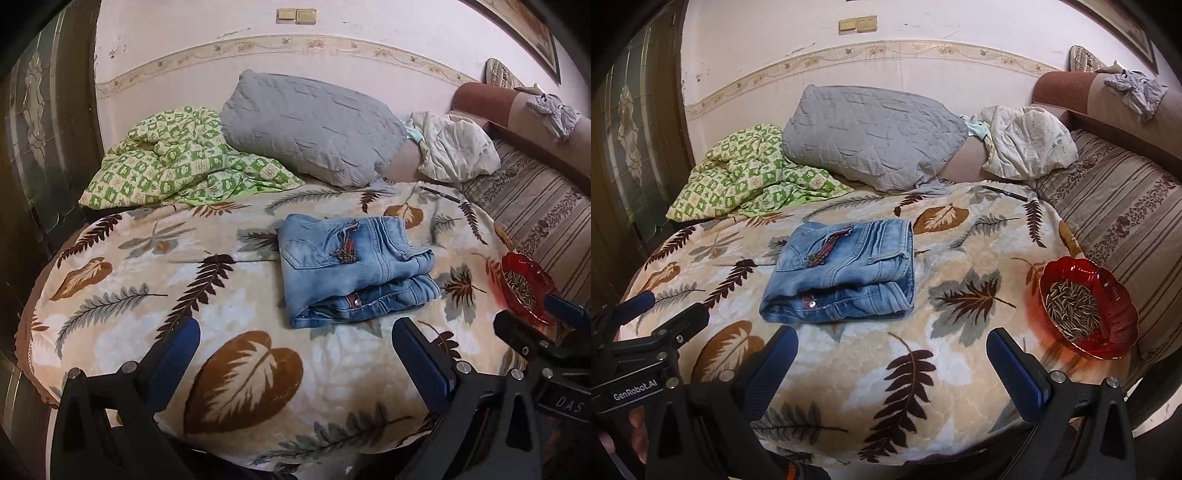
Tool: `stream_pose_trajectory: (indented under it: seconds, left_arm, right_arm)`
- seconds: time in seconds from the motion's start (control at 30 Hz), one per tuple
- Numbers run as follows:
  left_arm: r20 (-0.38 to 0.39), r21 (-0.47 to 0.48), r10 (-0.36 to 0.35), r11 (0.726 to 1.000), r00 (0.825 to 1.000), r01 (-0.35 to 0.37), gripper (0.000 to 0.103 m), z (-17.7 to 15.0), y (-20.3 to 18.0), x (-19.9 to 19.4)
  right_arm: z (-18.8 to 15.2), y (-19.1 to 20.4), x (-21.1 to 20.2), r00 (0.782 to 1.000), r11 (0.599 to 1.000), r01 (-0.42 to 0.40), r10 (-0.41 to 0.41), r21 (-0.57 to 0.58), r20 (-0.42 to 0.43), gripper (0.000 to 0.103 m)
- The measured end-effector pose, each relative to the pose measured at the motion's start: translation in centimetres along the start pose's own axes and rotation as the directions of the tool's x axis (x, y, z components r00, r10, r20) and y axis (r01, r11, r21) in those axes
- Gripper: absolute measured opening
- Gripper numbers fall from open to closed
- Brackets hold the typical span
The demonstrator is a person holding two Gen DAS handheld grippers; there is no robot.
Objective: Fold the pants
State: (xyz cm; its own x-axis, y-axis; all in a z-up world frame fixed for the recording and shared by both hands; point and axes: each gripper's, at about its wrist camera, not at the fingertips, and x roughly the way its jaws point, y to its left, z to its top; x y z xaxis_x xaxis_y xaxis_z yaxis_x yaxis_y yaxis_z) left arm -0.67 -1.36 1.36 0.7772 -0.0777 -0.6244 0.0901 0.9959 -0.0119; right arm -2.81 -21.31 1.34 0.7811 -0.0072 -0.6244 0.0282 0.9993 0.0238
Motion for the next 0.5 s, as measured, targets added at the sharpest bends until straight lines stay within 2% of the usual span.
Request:
stream_pose_trajectory:
  seconds: [0.13,0.5]
  left_arm:
    - [0.006,-0.001,-0.022,1.0,1.0,0.022,0.103,0.14,-0.01,-0.38]
    - [0.014,-0.012,-0.011,1.0,1.0,0.011,0.103,0.29,0.51,-0.67]
  right_arm:
    - [-0.26,0.27,0.11,1.0,1.0,-0.002,0.002,-0.009,-0.005,0.103]
    - [-0.47,0.16,0.18,1.0,1.0,-0.001,0.001,-0.006,-0.008,0.103]
